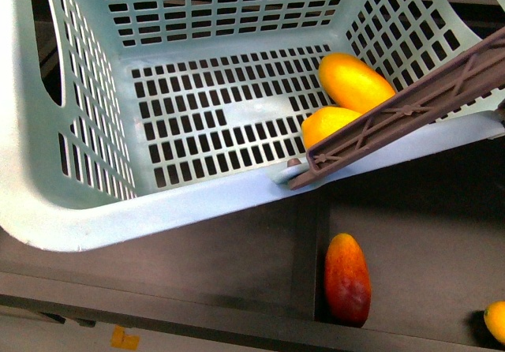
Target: Pick lemon and mango into basket
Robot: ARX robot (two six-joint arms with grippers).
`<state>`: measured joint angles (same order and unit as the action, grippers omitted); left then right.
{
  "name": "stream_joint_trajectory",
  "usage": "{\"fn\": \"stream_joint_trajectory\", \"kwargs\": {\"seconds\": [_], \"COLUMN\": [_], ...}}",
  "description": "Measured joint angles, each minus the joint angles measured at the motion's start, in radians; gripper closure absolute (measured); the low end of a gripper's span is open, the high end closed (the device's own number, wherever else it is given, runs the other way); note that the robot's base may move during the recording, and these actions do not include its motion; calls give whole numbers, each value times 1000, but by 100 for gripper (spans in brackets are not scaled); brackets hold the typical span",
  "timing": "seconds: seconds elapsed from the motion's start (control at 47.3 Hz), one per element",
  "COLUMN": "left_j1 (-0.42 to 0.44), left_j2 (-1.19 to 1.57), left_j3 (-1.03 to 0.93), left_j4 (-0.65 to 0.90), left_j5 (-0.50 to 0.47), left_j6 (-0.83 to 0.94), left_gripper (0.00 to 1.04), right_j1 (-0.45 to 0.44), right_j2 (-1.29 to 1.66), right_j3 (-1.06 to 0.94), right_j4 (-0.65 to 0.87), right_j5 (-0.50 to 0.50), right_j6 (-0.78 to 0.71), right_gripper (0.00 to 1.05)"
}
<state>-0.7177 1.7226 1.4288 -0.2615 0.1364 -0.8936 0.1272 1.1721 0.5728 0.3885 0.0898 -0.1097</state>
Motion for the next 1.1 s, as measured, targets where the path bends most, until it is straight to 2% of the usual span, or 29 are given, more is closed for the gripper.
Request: {"fn": "stream_joint_trajectory", "kwargs": {"seconds": [0.085,0.19,0.423,0.486,0.528,0.592,1.099], "left_j1": [1,0,0,0,0,0,0], "left_j2": [0,0,0,0,0,0,0], "left_j3": [0,0,0,0,0,0,0], "left_j4": [0,0,0,0,0,0,0], "left_j5": [2,7,11,14,14,14,10], "left_j6": [1,0,0,-1,-1,-1,-1], "left_gripper": [77,77,77,77,77,77,77], "right_j1": [-6,-18,-45,-58,-93,-117,-124], "right_j2": [-34,-69,-166,-209,-238,-276,-523], "right_j3": [-79,-160,-291,-335,-359,-387,-507], "right_j4": [174,295,325,325,323,315,185], "right_j5": [22,15,-10,-21,-79,-82,-87], "right_j6": [50,76,95,96,96,96,99], "right_gripper": [21,35,66,80,89,101,103]}}
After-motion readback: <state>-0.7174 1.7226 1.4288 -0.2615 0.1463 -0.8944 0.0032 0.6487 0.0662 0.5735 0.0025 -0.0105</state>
